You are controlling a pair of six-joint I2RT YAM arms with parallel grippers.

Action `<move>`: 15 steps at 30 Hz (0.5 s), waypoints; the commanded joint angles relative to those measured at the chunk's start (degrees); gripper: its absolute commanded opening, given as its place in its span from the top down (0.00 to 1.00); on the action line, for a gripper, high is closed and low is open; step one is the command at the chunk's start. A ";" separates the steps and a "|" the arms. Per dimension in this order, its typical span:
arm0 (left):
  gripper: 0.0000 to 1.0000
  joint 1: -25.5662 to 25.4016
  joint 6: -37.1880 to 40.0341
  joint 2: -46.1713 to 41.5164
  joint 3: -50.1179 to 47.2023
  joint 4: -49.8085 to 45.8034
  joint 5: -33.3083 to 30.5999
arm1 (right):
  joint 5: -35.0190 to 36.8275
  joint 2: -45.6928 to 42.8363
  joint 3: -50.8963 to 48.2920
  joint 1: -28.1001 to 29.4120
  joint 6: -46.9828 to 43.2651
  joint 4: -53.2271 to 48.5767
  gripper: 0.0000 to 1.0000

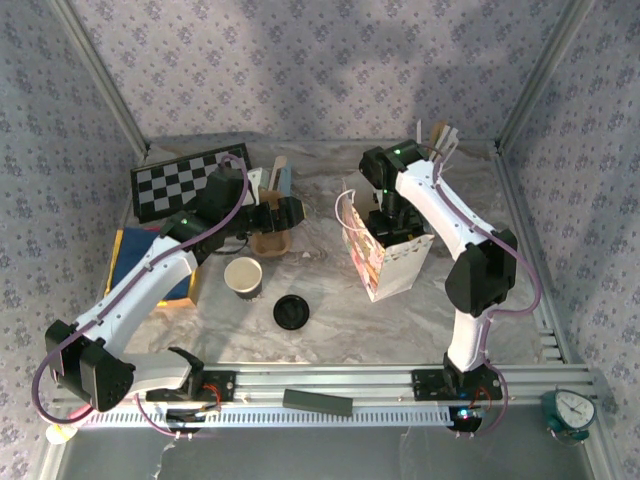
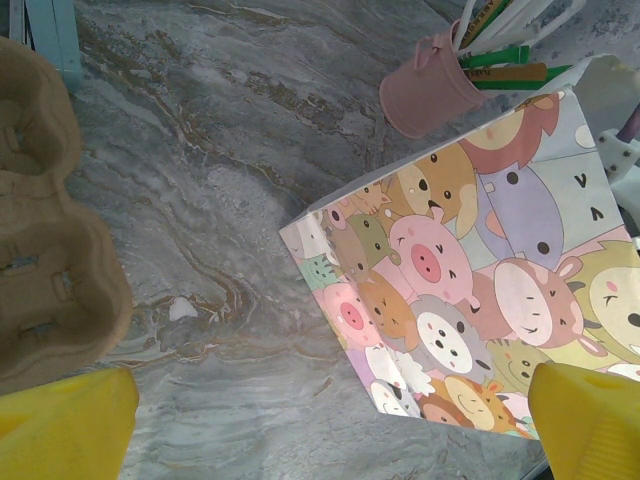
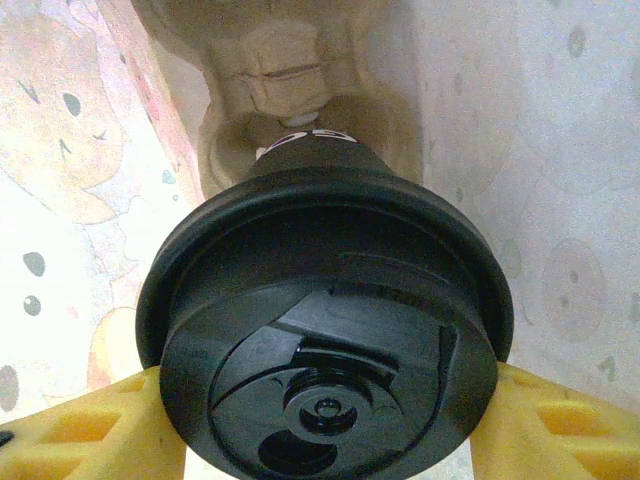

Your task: Pack the takeout coffee

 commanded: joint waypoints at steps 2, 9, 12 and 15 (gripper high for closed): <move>0.00 0.30 -0.04 0.14 1.07 0.99 1.24 | -0.16 -1.55 -0.72 -0.32 0.10 -2.89 0.35; 0.00 0.34 -0.09 0.15 1.00 1.08 1.34 | -0.11 -1.45 -0.63 -0.31 -0.02 -2.83 0.35; 0.00 0.27 -0.07 -0.02 0.83 1.05 1.25 | -0.08 -1.38 -0.52 -0.32 -0.09 -2.83 0.35; 0.00 0.28 -0.09 -0.11 0.74 1.05 1.23 | 0.00 -1.38 -0.53 -0.31 -0.20 -2.83 0.35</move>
